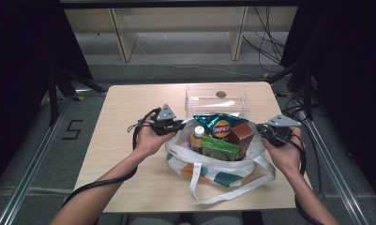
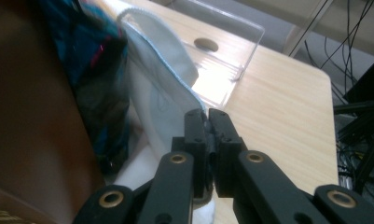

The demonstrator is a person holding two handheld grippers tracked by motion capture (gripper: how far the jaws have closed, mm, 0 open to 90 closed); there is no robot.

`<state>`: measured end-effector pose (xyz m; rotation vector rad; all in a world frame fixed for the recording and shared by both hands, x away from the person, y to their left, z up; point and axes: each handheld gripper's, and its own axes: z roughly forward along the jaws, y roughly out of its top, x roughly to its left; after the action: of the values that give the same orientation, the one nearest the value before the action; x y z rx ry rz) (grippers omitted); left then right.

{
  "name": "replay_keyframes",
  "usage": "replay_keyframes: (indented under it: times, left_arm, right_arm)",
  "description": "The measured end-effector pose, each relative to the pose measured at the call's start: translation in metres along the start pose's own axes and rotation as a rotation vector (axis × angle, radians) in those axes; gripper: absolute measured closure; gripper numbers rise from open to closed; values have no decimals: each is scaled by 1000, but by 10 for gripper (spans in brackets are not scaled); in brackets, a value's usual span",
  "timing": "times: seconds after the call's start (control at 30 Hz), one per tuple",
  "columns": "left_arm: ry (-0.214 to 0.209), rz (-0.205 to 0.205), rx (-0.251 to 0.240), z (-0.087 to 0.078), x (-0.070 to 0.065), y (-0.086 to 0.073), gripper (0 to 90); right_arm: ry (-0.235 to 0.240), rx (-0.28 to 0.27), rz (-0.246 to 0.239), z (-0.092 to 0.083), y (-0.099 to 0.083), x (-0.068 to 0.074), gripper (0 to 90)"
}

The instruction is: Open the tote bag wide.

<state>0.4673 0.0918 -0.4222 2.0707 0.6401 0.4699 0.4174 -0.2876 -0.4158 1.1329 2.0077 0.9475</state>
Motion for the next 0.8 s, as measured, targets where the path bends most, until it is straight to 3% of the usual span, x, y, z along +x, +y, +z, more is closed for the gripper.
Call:
replay_keyframes:
  times: [0.03, 0.07, 0.1, 0.13, 0.23, 0.33, 0.43, 0.7, 0.73, 0.8]
  left_arm:
    - [0, -3, 3, 1, 0, -1, 809]
    - [4, -18, -12, 4, -2, -3, 809]
    - [3, -1, 16, 4, -1, -4, 809]
    - [4, -14, 7, 7, -2, -7, 809]
    - [1, -4, 12, 9, -3, -10, 810]
    - [3, -14, 9, 11, -4, -13, 810]
    - [0, -9, 11, 12, -4, -15, 811]
    - [14, -14, 8, 15, -5, -18, 811]
    - [19, -23, 10, 16, -6, -19, 811]
    - [19, -13, 11, 16, -5, -19, 811]
  right_arm:
    - [-1, 15, 13, 1, -2, 1, 876]
    - [5, 9, -6, 2, -2, -2, 875]
    - [4, 17, 8, 2, -3, -2, 875]
    - [-1, 9, 29, 4, -5, 1, 875]
    - [6, 26, -9, 7, -7, 0, 875]
    - [9, 28, -13, 11, -10, 1, 875]
    - [16, 28, 19, 11, -12, 1, 875]
    - [19, 26, 18, 15, -15, -1, 875]
    - [24, 32, 40, 15, -15, 0, 875]
    - [25, 28, 25, 16, -16, -2, 875]
